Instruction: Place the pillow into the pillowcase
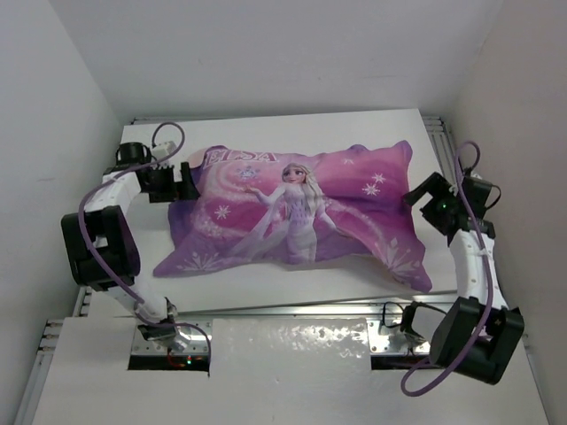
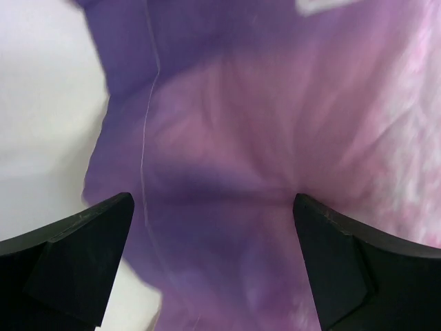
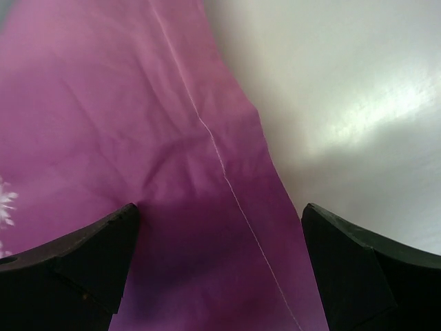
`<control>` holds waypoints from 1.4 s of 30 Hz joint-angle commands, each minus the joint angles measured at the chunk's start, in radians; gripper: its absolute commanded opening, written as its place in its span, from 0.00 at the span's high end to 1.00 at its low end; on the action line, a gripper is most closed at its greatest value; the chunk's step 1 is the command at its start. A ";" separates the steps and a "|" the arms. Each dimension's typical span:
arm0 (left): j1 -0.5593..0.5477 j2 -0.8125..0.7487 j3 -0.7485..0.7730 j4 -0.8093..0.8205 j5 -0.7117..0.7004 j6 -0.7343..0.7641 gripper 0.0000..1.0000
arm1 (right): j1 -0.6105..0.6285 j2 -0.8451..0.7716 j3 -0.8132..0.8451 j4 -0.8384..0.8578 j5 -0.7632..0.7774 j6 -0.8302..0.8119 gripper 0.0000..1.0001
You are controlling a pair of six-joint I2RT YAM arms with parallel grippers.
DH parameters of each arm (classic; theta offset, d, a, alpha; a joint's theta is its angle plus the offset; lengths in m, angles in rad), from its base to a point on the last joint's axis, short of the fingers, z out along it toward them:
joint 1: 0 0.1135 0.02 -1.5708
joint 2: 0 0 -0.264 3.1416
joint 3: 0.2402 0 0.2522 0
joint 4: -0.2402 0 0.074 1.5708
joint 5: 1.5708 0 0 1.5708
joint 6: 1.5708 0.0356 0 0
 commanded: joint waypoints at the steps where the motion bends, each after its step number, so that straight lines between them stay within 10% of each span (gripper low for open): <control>1: 0.112 -0.114 0.021 -0.098 0.096 0.143 0.00 | -0.007 -0.155 -0.055 0.093 -0.061 0.053 0.01; 5: 0.171 -0.202 0.024 -0.318 0.169 0.555 0.09 | -0.009 -0.376 -0.088 0.041 0.079 0.022 0.01; 8: 0.171 -0.181 -0.027 -0.585 0.131 0.873 0.34 | -0.009 -0.527 -0.143 -0.002 0.079 0.054 0.01; 12: 0.166 -0.234 -0.158 -0.646 0.103 1.105 0.19 | 0.005 -0.610 -0.182 -0.164 0.096 0.085 0.02; 24: 0.034 -0.280 -0.388 -0.195 0.070 0.753 0.01 | 0.025 -0.711 -0.318 -0.389 0.070 0.118 0.01; 27: 0.034 -0.283 -0.399 -0.138 0.091 0.713 0.09 | 0.025 -0.724 -0.399 -0.354 0.042 0.132 0.01; 29: 0.036 -0.285 -0.398 -0.106 0.085 0.658 0.35 | 0.025 -0.725 -0.435 -0.334 0.042 0.126 0.03; 31: 0.036 -0.282 -0.391 -0.098 0.106 0.657 0.59 | 0.025 -0.727 -0.466 -0.280 0.021 0.125 0.14; 36: 0.036 -0.283 -0.349 -0.124 0.169 0.651 1.00 | 0.023 -0.731 -0.495 -0.153 -0.015 0.144 1.00; 42: 0.100 -0.274 -0.145 -0.183 0.267 0.509 1.00 | 0.025 -0.629 -0.411 0.130 -0.024 0.186 1.00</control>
